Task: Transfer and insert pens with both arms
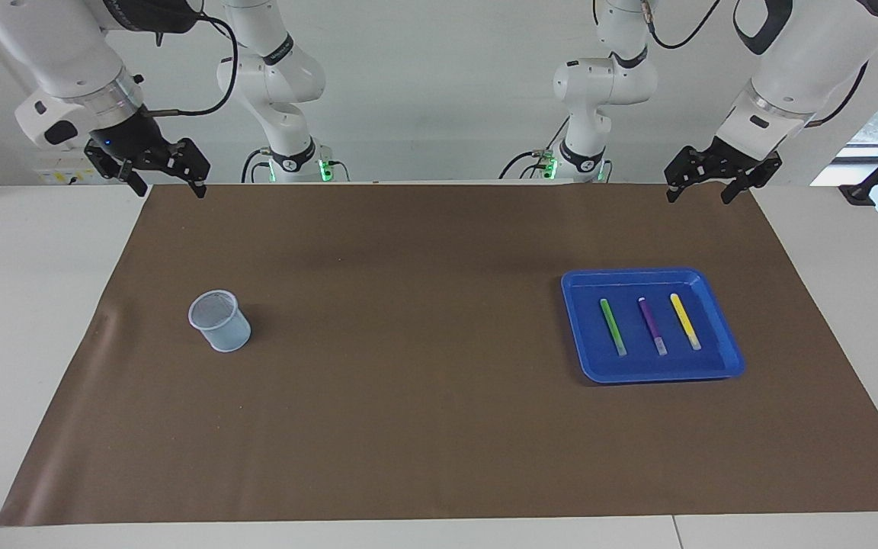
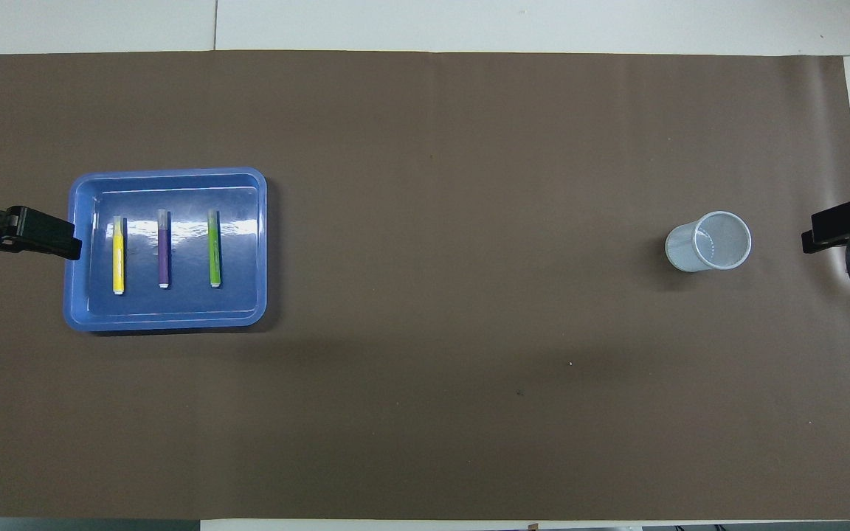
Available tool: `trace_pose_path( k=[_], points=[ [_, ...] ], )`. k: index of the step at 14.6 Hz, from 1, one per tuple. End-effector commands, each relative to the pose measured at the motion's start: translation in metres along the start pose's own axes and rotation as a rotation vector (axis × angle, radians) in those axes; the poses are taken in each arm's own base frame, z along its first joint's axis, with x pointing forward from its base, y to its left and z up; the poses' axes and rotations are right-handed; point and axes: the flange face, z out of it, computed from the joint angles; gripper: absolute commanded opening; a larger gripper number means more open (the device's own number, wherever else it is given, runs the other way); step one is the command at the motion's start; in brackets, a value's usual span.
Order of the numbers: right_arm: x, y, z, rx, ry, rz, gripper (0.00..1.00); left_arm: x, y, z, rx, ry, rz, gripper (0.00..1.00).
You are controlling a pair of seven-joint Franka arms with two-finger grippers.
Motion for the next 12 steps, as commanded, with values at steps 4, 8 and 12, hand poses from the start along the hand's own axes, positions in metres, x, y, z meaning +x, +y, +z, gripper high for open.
trace_pose_path(
  k=[4, 8, 12],
  points=[
    [0.001, 0.004, -0.002, 0.015, 0.005, -0.019, 1.0, -0.001, 0.0, 0.002, 0.021, 0.008, -0.01, 1.0],
    [0.001, 0.004, -0.001, 0.015, 0.003, -0.019, 1.0, 0.0, 0.0, 0.002, 0.021, 0.012, -0.016, 1.0],
    [0.0, 0.006, 0.001, 0.035, -0.004, -0.009, 1.0, 0.012, 0.0, 0.01, 0.021, 0.067, -0.003, 1.0]
  ],
)
